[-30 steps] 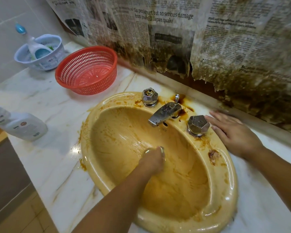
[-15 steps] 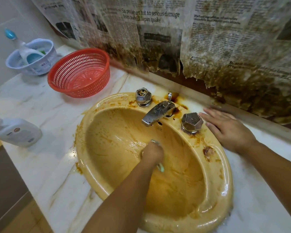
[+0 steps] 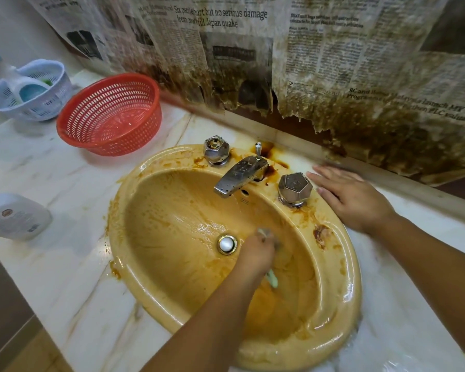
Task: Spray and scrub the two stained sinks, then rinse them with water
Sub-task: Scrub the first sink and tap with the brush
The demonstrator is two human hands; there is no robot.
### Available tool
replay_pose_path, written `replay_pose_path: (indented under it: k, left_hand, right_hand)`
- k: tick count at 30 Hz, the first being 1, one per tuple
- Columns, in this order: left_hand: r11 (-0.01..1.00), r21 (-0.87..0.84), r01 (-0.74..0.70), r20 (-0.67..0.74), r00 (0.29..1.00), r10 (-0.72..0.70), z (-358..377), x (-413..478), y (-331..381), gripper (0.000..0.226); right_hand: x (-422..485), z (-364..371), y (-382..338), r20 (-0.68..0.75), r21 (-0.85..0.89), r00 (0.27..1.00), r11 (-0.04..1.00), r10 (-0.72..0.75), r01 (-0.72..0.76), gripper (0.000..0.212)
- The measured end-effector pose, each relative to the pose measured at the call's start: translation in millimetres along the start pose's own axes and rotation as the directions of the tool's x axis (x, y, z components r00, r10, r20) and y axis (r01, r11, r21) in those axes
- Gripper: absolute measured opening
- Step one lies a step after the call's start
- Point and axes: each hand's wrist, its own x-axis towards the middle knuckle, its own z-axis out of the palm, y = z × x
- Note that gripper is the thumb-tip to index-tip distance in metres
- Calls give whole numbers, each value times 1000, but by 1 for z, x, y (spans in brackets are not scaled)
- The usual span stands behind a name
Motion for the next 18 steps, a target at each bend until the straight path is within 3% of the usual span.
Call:
replay_pose_path:
  k: [3,4,6,8,12,14,18]
  left_hand:
    - [986,-103,-129,-102,988,118,-3,-3,27,30]
    - [986,-14,-168,-28,985,168,-1,-13,23,30]
    - [926,332,-179,203,972,115,-3,-32,-3,29]
    - [793,591,-149,243,970,2,-15,-26,-29,32]
    - [830,556,-38,84,996,-10,-22,4,-5,41]
    - [802,595,-59,101,995,-1,-11,3,5,47]
    - [393,880,-266,350,923,-159,-20,-20,-9,26]
  right_hand:
    - [0,0,0,-1,-2,1000,1000,-6,6,53]
    - [0,0,0,-1,-5,1000,1000,-6,6,53]
    - [1,0,0,-3,-7,1000,1000,-3,3,53]
    - [0,0,-2,-9,-9,1000,1000,-1,1,53]
    - [-1,-1,-3,-9,-8,1000,1000,0,0,50]
    - [0,-1,-2,-11,-12,1000,1000,0,0,48]
    - [0,-3,-3,-9,-2,1000,1000,6,-6,48]
